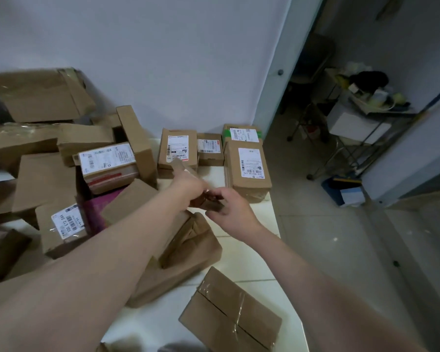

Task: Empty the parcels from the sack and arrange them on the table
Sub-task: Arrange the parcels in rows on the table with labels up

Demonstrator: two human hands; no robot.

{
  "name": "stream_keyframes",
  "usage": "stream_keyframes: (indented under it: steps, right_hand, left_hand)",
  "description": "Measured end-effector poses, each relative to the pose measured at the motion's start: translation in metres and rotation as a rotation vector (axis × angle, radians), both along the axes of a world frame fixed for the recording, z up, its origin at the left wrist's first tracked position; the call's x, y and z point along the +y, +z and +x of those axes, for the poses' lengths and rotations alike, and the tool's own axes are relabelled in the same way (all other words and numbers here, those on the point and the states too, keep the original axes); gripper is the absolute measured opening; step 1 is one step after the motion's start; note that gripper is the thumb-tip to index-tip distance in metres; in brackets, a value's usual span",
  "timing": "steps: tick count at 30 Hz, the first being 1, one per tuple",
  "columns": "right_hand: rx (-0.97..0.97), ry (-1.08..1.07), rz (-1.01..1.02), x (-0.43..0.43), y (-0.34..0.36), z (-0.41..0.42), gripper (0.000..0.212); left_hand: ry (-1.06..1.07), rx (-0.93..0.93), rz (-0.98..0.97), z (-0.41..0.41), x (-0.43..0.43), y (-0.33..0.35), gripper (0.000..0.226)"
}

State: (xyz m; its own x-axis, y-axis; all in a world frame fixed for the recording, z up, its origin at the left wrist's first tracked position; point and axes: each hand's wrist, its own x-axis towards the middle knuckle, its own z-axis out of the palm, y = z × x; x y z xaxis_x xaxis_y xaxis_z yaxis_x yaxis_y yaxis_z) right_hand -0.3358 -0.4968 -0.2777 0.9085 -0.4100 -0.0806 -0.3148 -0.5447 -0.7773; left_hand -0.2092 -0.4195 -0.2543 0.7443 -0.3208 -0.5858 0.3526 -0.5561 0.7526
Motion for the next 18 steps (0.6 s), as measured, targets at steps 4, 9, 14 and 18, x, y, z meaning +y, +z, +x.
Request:
stream_keyframes:
  steps: [4,9,14,18]
  right_hand:
    - [-0.074,-0.148,-0.313,-0.018,-0.017,-0.011,0.032]
    - [0.098,-0.225,-0.498,-0.058,-0.021,-0.007,0.043]
    - [0.178,-0.17,-0.523,-0.074,-0.036,0.006,0.051]
    - [0.323,-0.11,-0.491,-0.075,-0.059,0.007,0.054]
  left_hand:
    - [-0.032,-0.081,0.047,-0.002,-0.009,-0.015,0.056]
    - [-0.112,-0.039,0.088,0.005,-0.022,-0.023,0.051]
    - [-0.18,-0.017,0.16,0.017,-0.034,-0.045,0.087]
    - [-0.452,-0.006,0.366,0.022,-0.044,-0.063,0.062]
